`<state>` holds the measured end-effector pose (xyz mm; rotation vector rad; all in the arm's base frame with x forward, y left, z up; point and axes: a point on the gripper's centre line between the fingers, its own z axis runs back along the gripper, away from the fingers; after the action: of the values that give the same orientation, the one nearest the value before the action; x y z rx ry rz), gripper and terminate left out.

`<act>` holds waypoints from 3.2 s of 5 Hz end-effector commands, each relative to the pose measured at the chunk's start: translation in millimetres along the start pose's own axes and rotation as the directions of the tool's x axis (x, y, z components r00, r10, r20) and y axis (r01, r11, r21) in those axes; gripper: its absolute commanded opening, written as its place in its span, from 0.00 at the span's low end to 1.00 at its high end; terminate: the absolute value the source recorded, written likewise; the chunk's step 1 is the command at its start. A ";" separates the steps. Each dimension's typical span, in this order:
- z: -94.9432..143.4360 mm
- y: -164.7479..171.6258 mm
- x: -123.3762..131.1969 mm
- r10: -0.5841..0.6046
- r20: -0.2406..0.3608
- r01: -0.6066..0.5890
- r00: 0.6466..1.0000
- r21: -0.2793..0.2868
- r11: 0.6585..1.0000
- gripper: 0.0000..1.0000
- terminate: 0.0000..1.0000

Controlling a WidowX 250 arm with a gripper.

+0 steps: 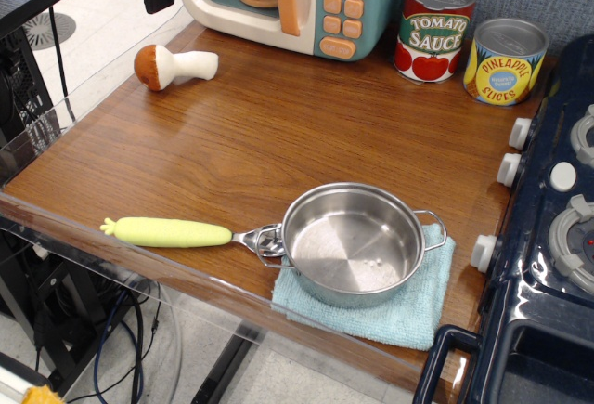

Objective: Move the pot in front of the cans

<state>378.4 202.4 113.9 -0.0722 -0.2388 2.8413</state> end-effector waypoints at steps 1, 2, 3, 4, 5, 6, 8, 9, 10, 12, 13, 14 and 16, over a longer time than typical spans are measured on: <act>0.0 0.0 0.0 0.000 0.000 0.000 1.000 0.000 1.000 1.00 0.00; 8.2 10.9 12.3 -0.025 -0.019 0.025 1.000 -0.012 1.000 1.00 0.00; 18.4 20.4 21.6 -0.002 -0.014 0.003 1.000 0.051 0.999 1.00 0.00; 39.8 45.7 36.8 0.002 -0.047 0.002 0.999 0.072 0.997 1.00 0.00; 44.6 84.7 45.4 0.037 -0.070 -0.024 0.997 0.173 0.985 1.00 0.00; 49.1 124.7 49.0 -0.004 -0.074 0.018 0.997 0.182 0.983 1.00 0.00; 34.1 195.4 43.6 -0.077 -0.044 0.083 0.996 0.183 0.980 1.00 0.00; 23.2 216.5 33.7 -0.101 -0.052 0.109 0.993 0.186 0.976 1.00 0.00; 6.1 227.0 26.6 -0.114 -0.018 0.115 0.993 0.166 0.979 1.00 0.00; -31.1 243.7 24.9 -0.169 0.056 0.158 0.984 0.163 0.974 1.00 0.00; -39.5 247.9 29.9 -0.207 0.068 0.198 0.976 0.118 0.973 0.00 0.00; -38.4 246.1 35.2 -0.221 0.062 0.210 0.973 0.141 0.967 0.00 0.00; -19.4 229.6 45.6 -0.206 0.041 0.195 0.978 0.186 0.963 0.00 0.00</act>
<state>269.9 0.2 39.8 0.1409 0.0249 2.6570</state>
